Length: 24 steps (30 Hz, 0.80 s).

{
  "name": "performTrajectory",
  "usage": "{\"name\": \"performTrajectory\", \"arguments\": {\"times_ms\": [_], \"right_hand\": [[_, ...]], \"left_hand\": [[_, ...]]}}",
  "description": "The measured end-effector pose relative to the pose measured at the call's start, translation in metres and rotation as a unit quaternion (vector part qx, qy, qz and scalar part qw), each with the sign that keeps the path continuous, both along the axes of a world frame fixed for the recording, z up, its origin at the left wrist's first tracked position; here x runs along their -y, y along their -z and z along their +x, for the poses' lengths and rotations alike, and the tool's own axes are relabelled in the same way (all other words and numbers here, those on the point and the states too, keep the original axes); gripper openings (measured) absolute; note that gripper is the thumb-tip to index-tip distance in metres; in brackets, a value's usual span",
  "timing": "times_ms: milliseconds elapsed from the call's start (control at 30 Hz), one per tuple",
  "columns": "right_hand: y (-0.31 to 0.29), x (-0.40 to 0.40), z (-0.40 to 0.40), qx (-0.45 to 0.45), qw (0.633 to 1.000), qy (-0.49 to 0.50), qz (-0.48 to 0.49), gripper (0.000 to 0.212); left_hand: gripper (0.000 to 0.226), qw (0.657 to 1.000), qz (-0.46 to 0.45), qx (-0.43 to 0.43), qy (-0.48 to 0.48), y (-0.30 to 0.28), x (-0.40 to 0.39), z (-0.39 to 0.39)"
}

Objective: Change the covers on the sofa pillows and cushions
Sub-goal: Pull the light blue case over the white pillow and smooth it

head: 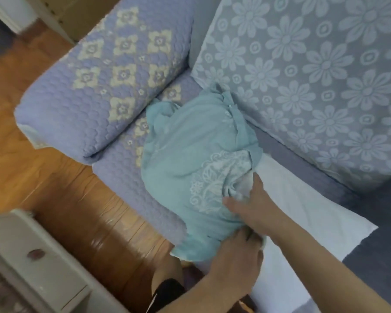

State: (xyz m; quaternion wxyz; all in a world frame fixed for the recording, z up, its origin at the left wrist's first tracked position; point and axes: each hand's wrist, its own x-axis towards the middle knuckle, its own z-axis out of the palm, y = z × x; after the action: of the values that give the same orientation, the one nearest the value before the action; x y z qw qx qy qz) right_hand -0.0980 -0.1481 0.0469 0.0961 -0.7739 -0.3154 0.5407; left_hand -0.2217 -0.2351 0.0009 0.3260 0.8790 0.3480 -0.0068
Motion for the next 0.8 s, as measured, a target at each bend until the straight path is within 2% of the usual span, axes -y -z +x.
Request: {"name": "performTrajectory", "arguments": {"times_ms": [33, 67, 133, 167, 233, 267, 333, 400, 467, 500, 533, 567, 600, 633, 667, 700, 767, 800], "right_hand": [[0.005, 0.004, -0.005, 0.012, 0.997, -0.034, -0.062, 0.109], [0.012, 0.009, -0.003, 0.044, 0.99, -0.073, -0.109, 0.098], [0.018, 0.013, 0.012, 0.13, 0.981, -0.094, -0.112, 0.052], [0.019, 0.014, 0.021, 0.151, 0.983, -0.051, -0.086, 0.033], [0.012, 0.017, 0.036, 0.145, 0.986, 0.077, -0.026, 0.015], [0.008, 0.02, 0.04, 0.136, 0.982, 0.129, -0.001, 0.013], [-0.002, 0.026, 0.04, 0.082, 0.977, 0.197, 0.016, 0.024], [-0.011, 0.024, 0.033, -0.028, 0.973, 0.229, -0.012, 0.032], [-0.014, 0.017, 0.026, -0.062, 0.978, 0.195, -0.039, 0.04], [-0.014, 0.013, 0.024, -0.013, 0.991, 0.13, -0.025, 0.052], [-0.015, 0.007, 0.02, 0.096, 0.995, 0.025, -0.01, 0.066], [-0.012, 0.003, 0.017, 0.246, 0.964, -0.091, 0.035, 0.077], [-0.01, -0.003, 0.009, 0.358, 0.907, -0.186, 0.123, 0.083], [-0.007, -0.01, -0.004, 0.395, 0.855, -0.262, 0.211, 0.085], [-0.003, -0.016, -0.02, 0.377, 0.821, -0.323, 0.282, 0.083], [0.004, -0.021, -0.036, 0.319, 0.799, -0.4, 0.315, 0.082], [0.023, -0.021, -0.068, 0.236, 0.718, -0.589, 0.286, 0.092], [0.031, -0.02, -0.081, 0.231, 0.667, -0.66, 0.255, 0.096]], "left_hand": [[0.023, 0.999, 0.013, -0.004, -0.031, -0.002, -0.005, 0.009], [0.02, 0.997, 0.039, 0.0, -0.061, -0.005, -0.009, 0.017], [0.018, 0.991, 0.074, 0.016, -0.11, -0.004, -0.008, 0.02], [0.026, 0.988, 0.071, 0.023, -0.136, -0.003, -0.005, 0.012], [0.049, 0.976, 0.045, -0.006, -0.212, 0.006, 0.005, -0.009], [0.067, 0.967, 0.021, -0.042, -0.249, 0.014, 0.009, -0.02], [0.102, 0.942, -0.044, -0.111, -0.314, 0.029, 0.012, -0.041], [0.117, 0.92, -0.088, -0.134, -0.357, 0.043, 0.008, -0.056], [0.11, 0.915, -0.127, -0.101, -0.371, 0.054, -0.001, -0.063], [0.099, 0.914, -0.134, -0.08, -0.376, 0.057, -0.007, -0.066], [0.084, 0.914, -0.131, -0.058, -0.379, 0.061, -0.014, -0.069], [0.066, 0.916, -0.125, -0.036, -0.379, 0.067, -0.021, -0.072], [0.048, 0.917, -0.125, -0.011, -0.379, 0.071, -0.028, -0.074], [0.034, 0.915, -0.134, 0.016, -0.381, 0.073, -0.036, -0.076], [0.028, 0.91, -0.139, 0.041, -0.388, 0.071, -0.045, -0.077], [0.028, 0.895, -0.153, 0.074, -0.412, 0.067, -0.053, -0.079], [0.032, 0.824, -0.22, 0.158, -0.498, 0.046, -0.069, -0.087], [0.031, 0.783, -0.237, 0.188, -0.544, 0.034, -0.076, -0.095]]}}
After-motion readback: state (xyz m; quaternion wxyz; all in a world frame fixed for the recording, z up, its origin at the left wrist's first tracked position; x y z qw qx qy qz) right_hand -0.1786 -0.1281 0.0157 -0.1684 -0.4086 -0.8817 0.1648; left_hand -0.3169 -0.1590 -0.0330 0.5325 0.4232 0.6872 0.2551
